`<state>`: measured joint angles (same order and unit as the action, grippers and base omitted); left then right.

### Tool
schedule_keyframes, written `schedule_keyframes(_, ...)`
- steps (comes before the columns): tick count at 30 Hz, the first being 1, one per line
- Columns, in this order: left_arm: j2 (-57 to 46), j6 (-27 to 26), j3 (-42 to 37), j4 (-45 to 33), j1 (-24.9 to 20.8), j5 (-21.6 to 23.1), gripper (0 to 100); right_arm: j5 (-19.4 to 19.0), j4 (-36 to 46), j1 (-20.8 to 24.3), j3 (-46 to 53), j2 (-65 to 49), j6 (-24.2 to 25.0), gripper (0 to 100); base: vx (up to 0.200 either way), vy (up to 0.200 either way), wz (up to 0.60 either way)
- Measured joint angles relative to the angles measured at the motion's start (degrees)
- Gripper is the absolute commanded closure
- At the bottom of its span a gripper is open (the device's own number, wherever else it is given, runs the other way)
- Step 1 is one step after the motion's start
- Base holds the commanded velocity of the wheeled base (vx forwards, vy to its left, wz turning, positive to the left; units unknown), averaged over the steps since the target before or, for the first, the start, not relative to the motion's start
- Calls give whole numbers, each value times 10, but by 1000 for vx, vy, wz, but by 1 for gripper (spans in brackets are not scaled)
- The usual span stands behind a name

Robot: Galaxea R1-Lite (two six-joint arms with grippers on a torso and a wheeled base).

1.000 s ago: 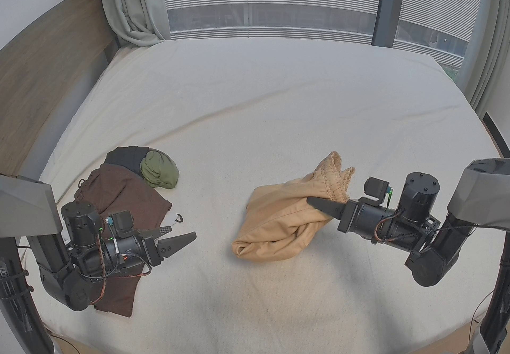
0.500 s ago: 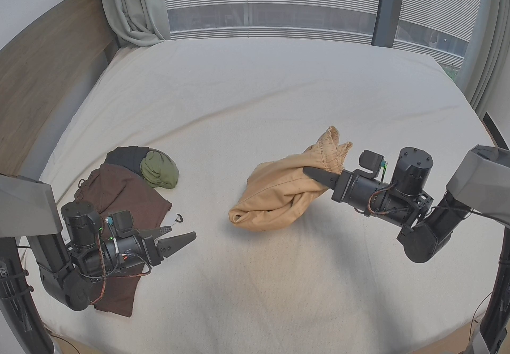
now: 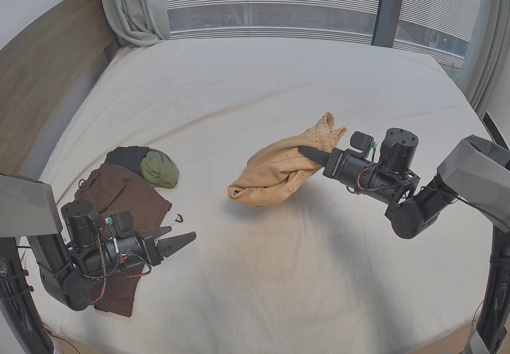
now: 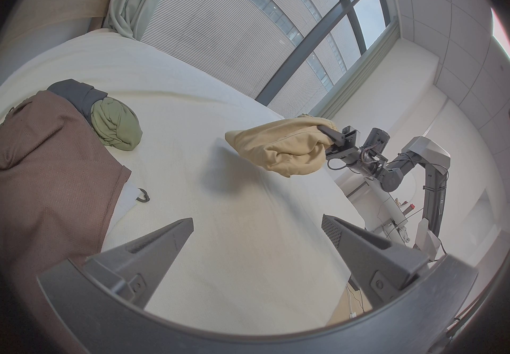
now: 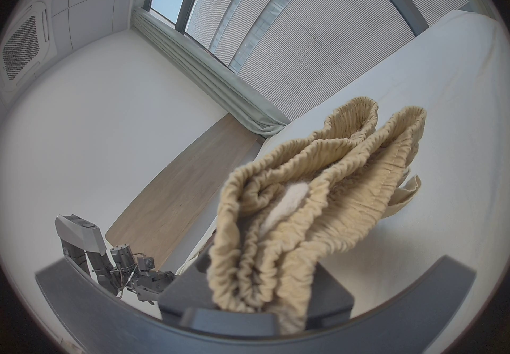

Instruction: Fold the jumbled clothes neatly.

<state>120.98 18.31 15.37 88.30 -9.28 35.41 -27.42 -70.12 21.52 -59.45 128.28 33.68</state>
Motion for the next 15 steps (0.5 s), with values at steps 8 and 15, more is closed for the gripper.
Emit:
schedule_keyframes(8, 0, 0, 1, 0, 0, 0, 0, 1, -1, -1, -20, 44, 3, 100, 0, 0, 0)
schedule_keyframes(15, 0, 0, 0, 0, 0, 0, 0, 1, 4, -4, -26, 60, 3, 100, 0, 0, 0)
